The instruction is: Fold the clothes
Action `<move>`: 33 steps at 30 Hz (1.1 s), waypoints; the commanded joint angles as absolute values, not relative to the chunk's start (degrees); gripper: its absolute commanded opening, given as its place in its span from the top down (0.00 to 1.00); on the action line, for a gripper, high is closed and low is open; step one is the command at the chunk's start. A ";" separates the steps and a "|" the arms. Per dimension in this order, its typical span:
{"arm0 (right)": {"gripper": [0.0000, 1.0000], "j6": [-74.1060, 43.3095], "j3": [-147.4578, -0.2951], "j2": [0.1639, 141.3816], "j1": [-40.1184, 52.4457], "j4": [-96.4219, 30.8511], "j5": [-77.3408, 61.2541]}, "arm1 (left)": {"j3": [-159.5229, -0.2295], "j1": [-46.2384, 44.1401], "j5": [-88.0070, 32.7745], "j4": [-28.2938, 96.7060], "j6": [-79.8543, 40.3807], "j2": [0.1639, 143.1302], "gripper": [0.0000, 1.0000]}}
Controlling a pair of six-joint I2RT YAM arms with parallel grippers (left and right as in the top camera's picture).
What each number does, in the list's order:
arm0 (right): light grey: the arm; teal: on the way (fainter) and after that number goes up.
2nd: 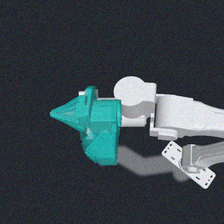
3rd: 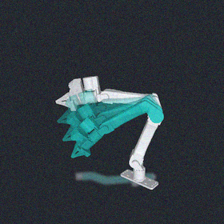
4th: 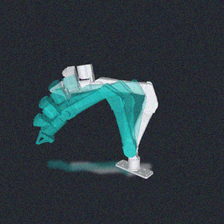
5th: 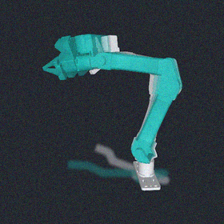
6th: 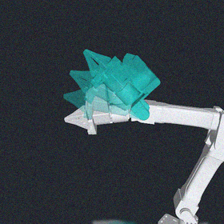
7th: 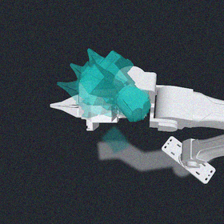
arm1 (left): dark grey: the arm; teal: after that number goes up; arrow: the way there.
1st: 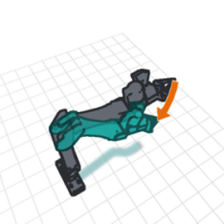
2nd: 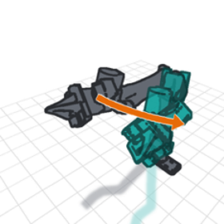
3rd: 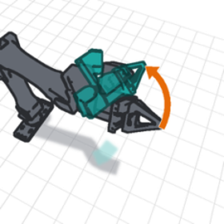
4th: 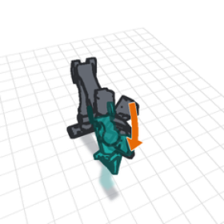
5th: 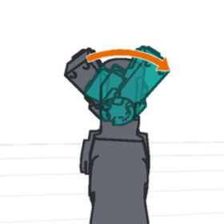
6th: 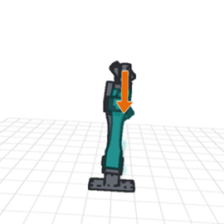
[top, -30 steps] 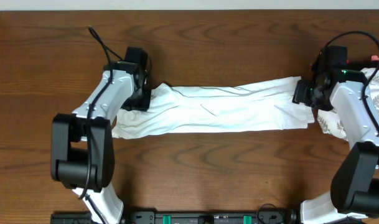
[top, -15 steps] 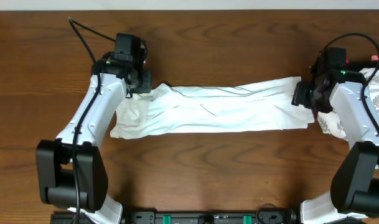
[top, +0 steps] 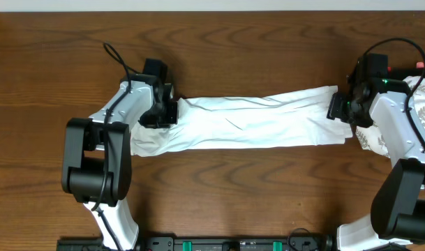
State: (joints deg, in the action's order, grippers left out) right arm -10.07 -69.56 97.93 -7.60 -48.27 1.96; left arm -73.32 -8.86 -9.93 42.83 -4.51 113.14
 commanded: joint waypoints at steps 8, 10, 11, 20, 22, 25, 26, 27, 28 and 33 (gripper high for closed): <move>0.32 -10.61 -69.14 98.15 -8.95 -48.58 3.64 | -72.12 -3.88 -7.84 43.48 -4.75 115.15 0.94; 0.30 -10.39 -69.14 98.17 -9.72 -48.40 3.46 | -72.12 -2.09 -6.83 43.66 -4.27 115.18 0.94; 0.30 -10.13 -69.14 98.19 -10.22 -48.38 3.14 | -72.12 -0.97 -6.11 43.66 -4.12 115.18 0.94; 0.27 -1.45 -68.60 102.50 -11.66 -45.10 -9.96 | -72.12 1.69 -8.56 42.37 -3.05 115.18 0.94; 0.26 -0.73 -68.58 105.06 -11.66 -44.03 -11.31 | -72.12 1.56 -8.58 42.39 -3.07 115.15 0.94; 0.25 -0.10 -68.58 108.95 -11.66 -41.71 -15.59 | -72.12 1.52 -8.58 42.76 -3.09 115.15 0.94; 0.25 -0.12 -68.58 110.48 -11.66 -40.80 -17.87 | -72.12 1.54 -8.58 42.87 -3.09 115.18 0.94; 0.25 -0.14 -68.58 111.28 -11.66 -40.25 -19.07 | -72.12 1.54 -8.58 42.94 -3.07 115.15 0.94; 0.25 -0.21 -68.58 112.18 -11.66 -39.64 -20.40 | -72.12 1.54 -8.58 42.96 -3.07 115.18 0.94; 0.23 -3.01 -68.58 115.52 -11.66 -37.26 -22.74 | -72.12 1.54 -8.58 42.96 -3.07 115.18 0.94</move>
